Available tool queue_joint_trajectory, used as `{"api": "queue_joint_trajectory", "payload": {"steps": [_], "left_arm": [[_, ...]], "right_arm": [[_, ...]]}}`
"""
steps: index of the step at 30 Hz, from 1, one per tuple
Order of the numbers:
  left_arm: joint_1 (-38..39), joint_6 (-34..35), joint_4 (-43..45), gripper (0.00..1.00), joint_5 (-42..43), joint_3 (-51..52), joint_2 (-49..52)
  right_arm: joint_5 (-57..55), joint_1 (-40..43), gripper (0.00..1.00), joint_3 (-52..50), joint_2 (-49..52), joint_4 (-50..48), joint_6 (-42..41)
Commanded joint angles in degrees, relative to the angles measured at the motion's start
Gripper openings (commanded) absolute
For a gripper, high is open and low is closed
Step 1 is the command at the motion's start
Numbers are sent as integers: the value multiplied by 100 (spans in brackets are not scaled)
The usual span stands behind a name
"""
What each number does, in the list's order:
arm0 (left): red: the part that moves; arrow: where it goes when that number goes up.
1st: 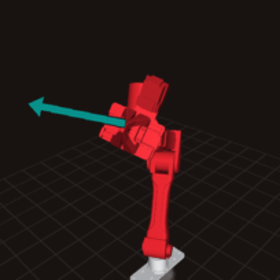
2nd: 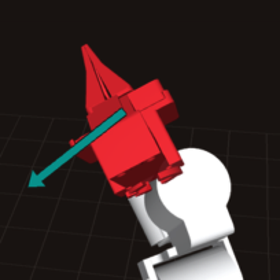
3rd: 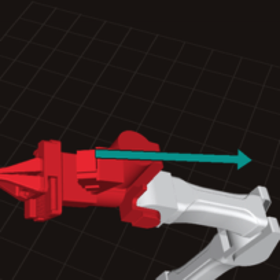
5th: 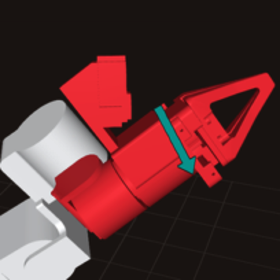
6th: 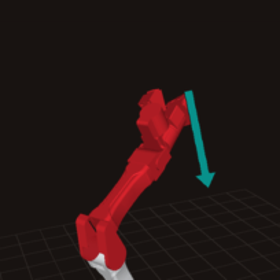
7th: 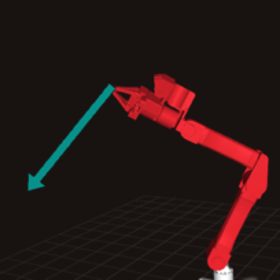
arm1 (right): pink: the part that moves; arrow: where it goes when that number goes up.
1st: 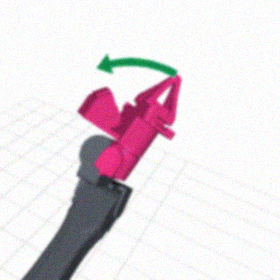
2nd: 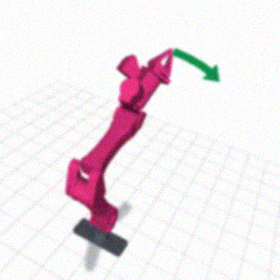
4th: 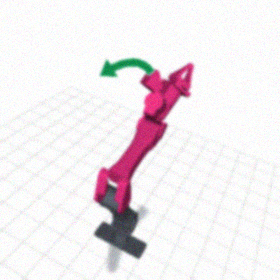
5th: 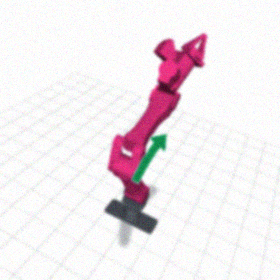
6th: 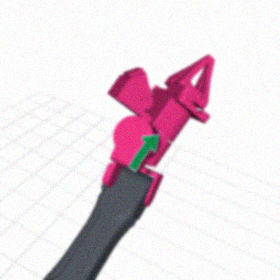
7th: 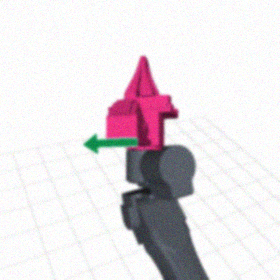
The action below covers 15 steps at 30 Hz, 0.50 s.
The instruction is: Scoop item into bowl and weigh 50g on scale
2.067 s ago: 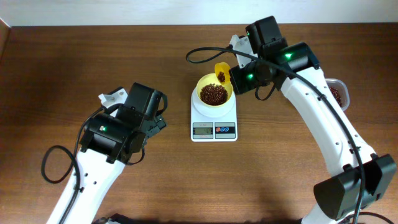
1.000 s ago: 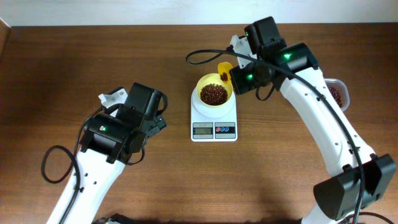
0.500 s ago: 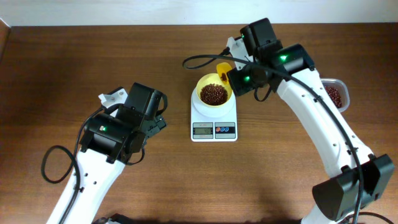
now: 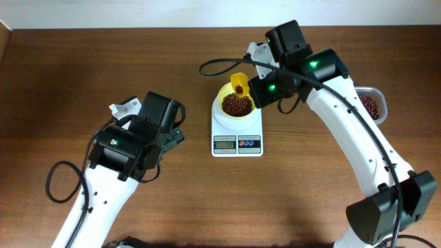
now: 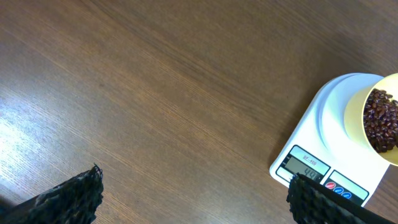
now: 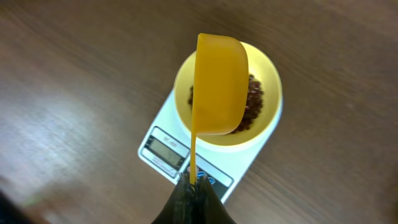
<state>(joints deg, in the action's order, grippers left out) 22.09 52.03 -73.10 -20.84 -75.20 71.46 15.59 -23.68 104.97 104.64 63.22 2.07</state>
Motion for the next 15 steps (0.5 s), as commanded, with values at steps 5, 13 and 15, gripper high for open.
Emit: {"api": "queue_joint_trajectory", "payload": {"steps": [5, 13, 15], "left_arm": [[-24, -7, -7, 99, -55, -11, -68], [-24, -7, -7, 99, -52, -11, -68], [-24, -7, -9, 99, -52, -9, -68]], "right_arm": [[1113, 345, 4, 111, 63, 4, -448], [1790, 931, 4, 111, 63, 0, -446], [1829, 990, 4, 111, 63, -4, -446]]}}
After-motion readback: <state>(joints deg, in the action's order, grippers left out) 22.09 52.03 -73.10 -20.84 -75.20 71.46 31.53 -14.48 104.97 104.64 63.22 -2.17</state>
